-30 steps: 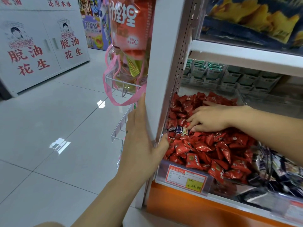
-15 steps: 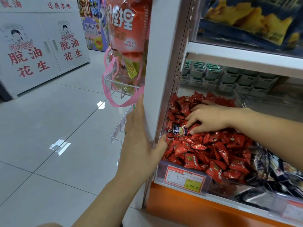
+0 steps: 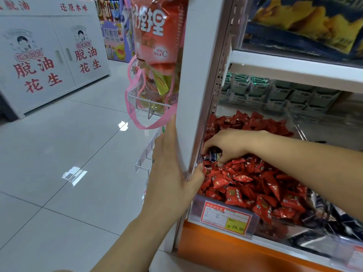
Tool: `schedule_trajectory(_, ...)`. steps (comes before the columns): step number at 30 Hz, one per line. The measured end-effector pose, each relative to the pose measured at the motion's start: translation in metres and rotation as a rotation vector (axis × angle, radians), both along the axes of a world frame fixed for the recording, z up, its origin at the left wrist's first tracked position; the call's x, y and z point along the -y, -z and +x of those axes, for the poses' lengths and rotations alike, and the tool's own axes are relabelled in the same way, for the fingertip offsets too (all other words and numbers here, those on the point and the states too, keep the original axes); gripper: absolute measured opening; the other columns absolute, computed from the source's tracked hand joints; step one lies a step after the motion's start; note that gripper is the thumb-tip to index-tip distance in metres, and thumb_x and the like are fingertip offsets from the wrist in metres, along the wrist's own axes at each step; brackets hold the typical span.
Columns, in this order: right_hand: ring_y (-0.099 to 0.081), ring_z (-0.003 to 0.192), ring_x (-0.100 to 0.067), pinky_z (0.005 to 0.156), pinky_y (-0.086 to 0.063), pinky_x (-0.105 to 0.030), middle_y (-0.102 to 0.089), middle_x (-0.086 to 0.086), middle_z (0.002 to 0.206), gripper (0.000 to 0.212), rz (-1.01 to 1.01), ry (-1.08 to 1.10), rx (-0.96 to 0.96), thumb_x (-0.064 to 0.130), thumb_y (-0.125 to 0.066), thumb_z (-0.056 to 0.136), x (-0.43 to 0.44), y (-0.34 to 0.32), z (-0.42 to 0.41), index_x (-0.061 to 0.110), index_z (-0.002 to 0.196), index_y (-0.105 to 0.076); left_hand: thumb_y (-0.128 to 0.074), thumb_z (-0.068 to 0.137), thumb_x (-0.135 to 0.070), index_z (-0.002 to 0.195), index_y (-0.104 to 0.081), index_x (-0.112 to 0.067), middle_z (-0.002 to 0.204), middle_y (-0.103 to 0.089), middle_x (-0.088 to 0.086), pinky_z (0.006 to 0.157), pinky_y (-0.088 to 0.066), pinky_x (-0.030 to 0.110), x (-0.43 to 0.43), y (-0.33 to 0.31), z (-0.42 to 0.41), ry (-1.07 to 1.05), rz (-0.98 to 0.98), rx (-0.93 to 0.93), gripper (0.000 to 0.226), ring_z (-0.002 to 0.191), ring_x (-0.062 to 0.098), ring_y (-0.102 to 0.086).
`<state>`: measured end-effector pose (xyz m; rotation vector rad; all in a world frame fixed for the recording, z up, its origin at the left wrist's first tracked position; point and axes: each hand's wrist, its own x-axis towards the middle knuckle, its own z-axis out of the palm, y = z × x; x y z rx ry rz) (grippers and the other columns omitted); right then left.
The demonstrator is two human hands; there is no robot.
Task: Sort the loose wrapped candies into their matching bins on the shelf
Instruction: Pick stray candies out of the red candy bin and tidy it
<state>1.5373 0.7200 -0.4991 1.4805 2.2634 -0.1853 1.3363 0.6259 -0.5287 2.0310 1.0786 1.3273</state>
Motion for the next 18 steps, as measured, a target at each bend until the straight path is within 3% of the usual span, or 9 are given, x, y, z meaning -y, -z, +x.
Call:
schedule_trajectory(5, -0.054, 0.110, -0.018, 0.095, -0.044, -0.038, -0.058, 0.006, 0.122, 0.061, -0.015, -0.011, 0.030, 0.031, -0.073, 0.074, -0.0020, 0.0055, 0.0042, 0.035, 0.129, -0.046, -0.063, 0.075, -0.025, 0.145, 0.000, -0.046, 0.131, -0.032, -0.019, 0.100, -0.034, 0.024, -0.0002, -0.0011, -0.0002, 0.001, 0.006, 0.002, 0.097, 0.125, 0.000, -0.033)
schedule_trajectory(10, -0.057, 0.106, -0.017, 0.094, -0.043, -0.037, -0.063, 0.006, 0.115, 0.056, 0.070, -0.055, 0.009, 0.032, -0.072, 0.074, 0.0002, 0.0109, 0.0066, 0.035, 0.126, -0.050, -0.065, 0.076, -0.024, 0.147, -0.002, -0.043, 0.132, -0.032, -0.021, 0.099, -0.032, 0.015, -0.0003, -0.0004, 0.0000, 0.004, 0.006, 0.005, 0.097, 0.127, -0.003, -0.032)
schedule_trajectory(14, -0.058, 0.101, -0.013, 0.088, -0.042, -0.029, -0.066, 0.008, 0.108, 0.043, 0.126, -0.065, -0.074, 0.029, -0.069, 0.077, 0.0023, 0.0090, 0.0060, 0.033, 0.119, -0.060, -0.063, 0.075, -0.023, 0.147, 0.000, -0.042, 0.132, -0.032, -0.018, 0.103, -0.038, 0.031, -0.0003, -0.0005, -0.0001, 0.000, 0.016, -0.012, 0.097, 0.127, 0.000, -0.032)
schedule_trajectory(18, -0.061, 0.096, -0.014, 0.086, -0.046, -0.030, -0.068, 0.006, 0.101, 0.030, 0.143, -0.030, -0.152, 0.023, -0.065, 0.080, 0.0016, 0.0061, 0.0061, 0.027, 0.110, -0.067, -0.063, 0.075, -0.023, 0.147, 0.000, -0.043, 0.130, -0.032, -0.019, 0.099, -0.040, 0.031, -0.0013, -0.0009, -0.0001, -0.005, 0.016, -0.011, 0.098, 0.125, 0.000, -0.033)
